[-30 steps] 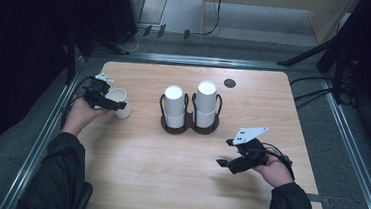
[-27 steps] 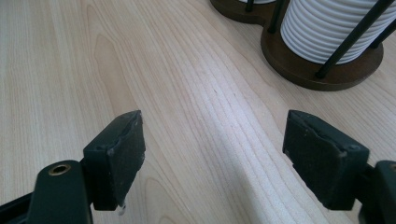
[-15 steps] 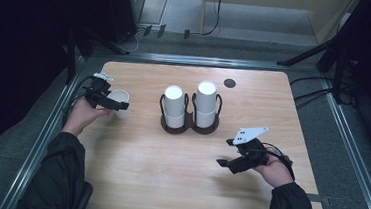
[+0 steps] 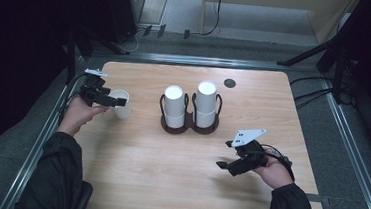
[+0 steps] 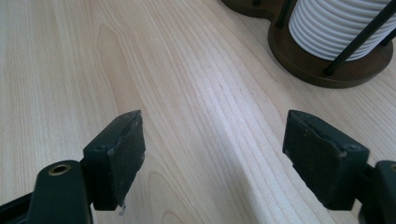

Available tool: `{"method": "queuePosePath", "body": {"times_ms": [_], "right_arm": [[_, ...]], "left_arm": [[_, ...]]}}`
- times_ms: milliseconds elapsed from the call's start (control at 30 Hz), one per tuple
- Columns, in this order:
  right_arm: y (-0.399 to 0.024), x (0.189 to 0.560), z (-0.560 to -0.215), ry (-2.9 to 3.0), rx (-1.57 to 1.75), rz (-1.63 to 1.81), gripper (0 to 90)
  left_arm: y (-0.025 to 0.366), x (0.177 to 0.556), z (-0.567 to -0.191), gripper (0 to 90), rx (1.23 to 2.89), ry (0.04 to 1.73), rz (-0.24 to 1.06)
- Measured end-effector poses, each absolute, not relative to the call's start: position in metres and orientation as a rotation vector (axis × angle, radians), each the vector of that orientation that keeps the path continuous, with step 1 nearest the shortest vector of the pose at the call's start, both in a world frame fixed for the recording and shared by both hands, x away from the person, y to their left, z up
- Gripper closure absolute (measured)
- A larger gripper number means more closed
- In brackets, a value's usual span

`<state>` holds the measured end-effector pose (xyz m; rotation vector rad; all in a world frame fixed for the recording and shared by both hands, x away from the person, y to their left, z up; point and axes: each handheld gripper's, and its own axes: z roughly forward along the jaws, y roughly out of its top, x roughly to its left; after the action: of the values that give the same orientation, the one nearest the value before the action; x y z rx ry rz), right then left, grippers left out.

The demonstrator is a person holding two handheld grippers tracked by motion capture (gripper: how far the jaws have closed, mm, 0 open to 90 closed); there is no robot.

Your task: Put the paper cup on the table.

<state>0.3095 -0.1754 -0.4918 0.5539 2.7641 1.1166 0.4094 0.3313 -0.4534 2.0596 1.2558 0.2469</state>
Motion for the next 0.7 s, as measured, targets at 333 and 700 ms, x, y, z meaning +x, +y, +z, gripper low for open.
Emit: {"method": "queuePosePath", "body": {"times_ms": [333, 700], "right_arm": [[-0.175, 0.307, -0.492, 2.774, 0.55, 1.101, 21.3], [-0.175, 0.306, -0.492, 2.774, 0.535, 1.099, 21.3]], "left_arm": [[0.331, 0.401, -0.433, 2.3, 2.027, 1.233, 0.266], [0.308, 0.387, -0.41, 2.4, 2.06, 1.15, 0.275]]}}
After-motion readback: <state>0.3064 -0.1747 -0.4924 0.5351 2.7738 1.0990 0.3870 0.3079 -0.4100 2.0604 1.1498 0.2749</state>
